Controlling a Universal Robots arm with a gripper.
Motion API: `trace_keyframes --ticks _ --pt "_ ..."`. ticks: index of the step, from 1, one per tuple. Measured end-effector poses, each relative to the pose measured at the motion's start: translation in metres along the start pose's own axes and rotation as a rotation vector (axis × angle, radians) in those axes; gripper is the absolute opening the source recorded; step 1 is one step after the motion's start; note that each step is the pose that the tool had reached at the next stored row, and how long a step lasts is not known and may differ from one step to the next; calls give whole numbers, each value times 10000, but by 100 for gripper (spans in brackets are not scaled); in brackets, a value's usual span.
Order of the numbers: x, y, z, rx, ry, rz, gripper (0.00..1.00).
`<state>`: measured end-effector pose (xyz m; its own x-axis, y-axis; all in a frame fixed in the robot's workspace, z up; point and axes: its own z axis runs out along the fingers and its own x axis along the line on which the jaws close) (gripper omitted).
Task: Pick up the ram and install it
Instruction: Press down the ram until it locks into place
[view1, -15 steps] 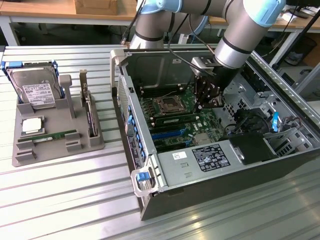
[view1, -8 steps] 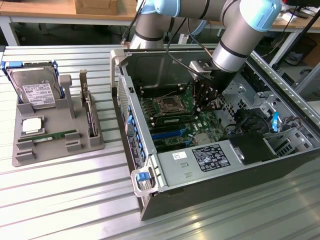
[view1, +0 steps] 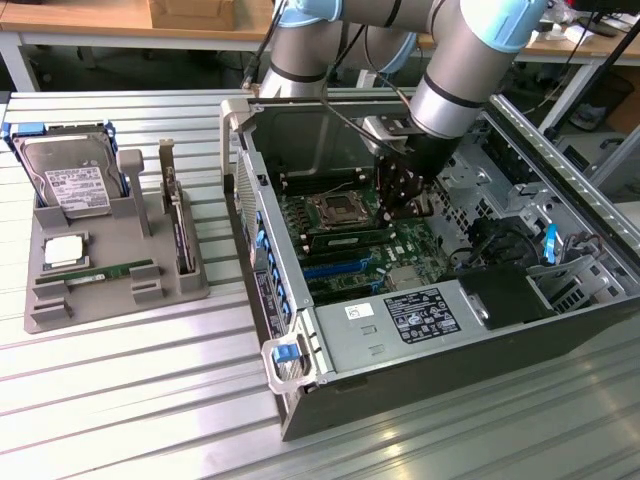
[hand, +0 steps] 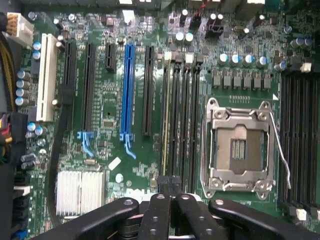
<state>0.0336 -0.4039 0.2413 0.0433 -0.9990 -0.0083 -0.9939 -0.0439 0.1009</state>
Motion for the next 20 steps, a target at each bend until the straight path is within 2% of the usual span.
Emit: trace_keyframes --ticks 4,5,9,13,15,17,20 --pt "-12 273 28 172 8 0 10" --pt "-16 366 37 233 11 -1 10" --pt "-24 535 54 323 15 -1 10" --pt "-30 682 69 386 17 0 10" --pt "-38 864 88 449 19 -2 10" --pt "-40 913 93 460 19 -1 10" --pt "-41 941 103 460 20 -1 10"
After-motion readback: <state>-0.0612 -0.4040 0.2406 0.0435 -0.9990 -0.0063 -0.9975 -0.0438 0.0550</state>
